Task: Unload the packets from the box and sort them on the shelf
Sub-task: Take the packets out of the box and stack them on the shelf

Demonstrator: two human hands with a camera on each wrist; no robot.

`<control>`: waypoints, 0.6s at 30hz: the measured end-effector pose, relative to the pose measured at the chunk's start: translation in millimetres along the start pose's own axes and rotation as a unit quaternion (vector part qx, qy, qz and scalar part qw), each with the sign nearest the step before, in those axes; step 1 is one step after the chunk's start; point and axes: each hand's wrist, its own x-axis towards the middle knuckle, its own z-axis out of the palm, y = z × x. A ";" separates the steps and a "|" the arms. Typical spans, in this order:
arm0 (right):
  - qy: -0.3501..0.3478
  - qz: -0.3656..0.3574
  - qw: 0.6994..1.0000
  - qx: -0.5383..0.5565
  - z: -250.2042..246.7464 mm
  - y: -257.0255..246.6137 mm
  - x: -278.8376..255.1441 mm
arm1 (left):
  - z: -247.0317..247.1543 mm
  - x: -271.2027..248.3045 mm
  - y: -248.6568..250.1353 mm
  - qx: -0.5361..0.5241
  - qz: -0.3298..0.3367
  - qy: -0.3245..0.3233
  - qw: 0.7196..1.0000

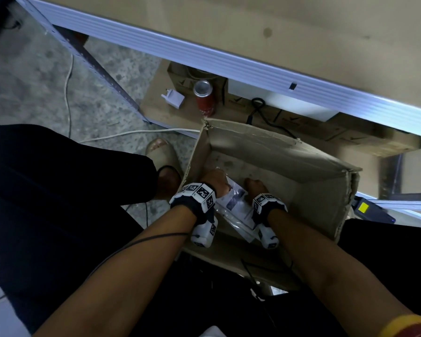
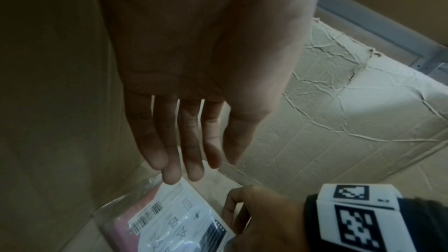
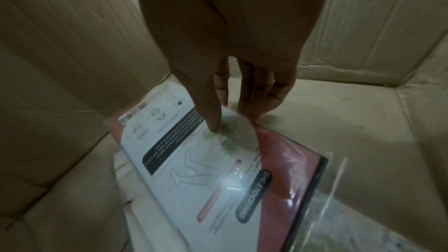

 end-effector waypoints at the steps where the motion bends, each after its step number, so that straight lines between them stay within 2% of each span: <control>1: 0.000 0.004 1.000 -0.002 -0.2 -0.9 -0.2 | -0.6 -0.8 -0.5 -0.003 -0.001 0.001 1.000; 13: -0.042 0.024 0.997 0.052 -4.7 1.0 -8.1 | 4.8 6.7 -5.0 0.039 -0.010 -0.012 0.999; 18: -0.091 0.040 0.993 0.069 -26.3 14.4 -14.1 | 16.7 23.1 -6.2 0.055 -0.008 -0.019 0.998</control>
